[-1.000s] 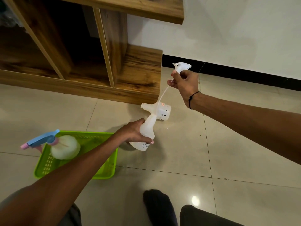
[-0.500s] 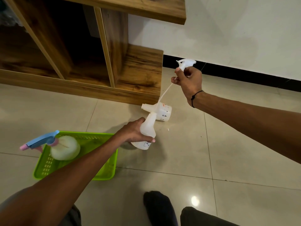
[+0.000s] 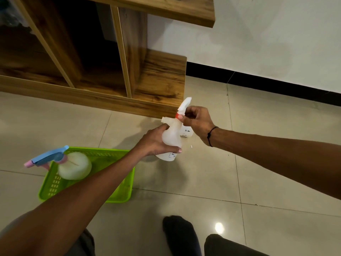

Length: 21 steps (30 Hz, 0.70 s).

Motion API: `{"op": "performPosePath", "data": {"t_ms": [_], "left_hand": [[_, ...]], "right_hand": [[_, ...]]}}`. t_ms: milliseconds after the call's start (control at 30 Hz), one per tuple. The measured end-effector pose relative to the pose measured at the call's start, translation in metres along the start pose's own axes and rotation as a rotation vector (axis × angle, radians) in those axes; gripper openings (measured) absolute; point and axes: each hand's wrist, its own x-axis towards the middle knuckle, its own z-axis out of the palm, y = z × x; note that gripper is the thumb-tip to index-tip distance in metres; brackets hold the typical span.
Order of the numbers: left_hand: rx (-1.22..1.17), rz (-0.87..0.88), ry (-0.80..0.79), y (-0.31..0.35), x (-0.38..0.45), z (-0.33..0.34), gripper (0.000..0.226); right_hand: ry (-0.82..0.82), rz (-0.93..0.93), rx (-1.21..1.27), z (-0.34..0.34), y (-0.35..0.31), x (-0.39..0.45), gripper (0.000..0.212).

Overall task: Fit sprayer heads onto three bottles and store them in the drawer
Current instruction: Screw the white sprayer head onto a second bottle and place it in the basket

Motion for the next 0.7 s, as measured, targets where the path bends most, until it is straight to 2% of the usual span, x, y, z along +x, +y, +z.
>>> {"op": "performPosePath", "data": {"t_ms": [167, 333, 467, 567, 700], "left_hand": [[-0.082, 0.031, -0.016, -0.006, -0.003, -0.002, 0.086], [-0.319, 0.034, -0.120, -0.014, -0.002, -0.012, 0.077], [-0.375, 0.072, -0.189, -0.019, -0.002, -0.026, 0.068], [-0.295, 0.085, -0.070, -0.016, -0.004, -0.030, 0.070], [0.076, 0.005, 0.239, -0.002, -0.008, -0.017, 0.098]], "right_hand": [[-0.124, 0.000, 0.061, -0.004, 0.004, -0.001, 0.035], [-0.209, -0.078, 0.089, 0.001, -0.003, 0.003, 0.023], [-0.303, -0.124, 0.051, 0.009, -0.016, 0.007, 0.028], [-0.195, -0.154, -0.064, 0.018, -0.020, 0.008, 0.026], [-0.005, -0.109, -0.028, 0.031, -0.019, 0.001, 0.043]]}}
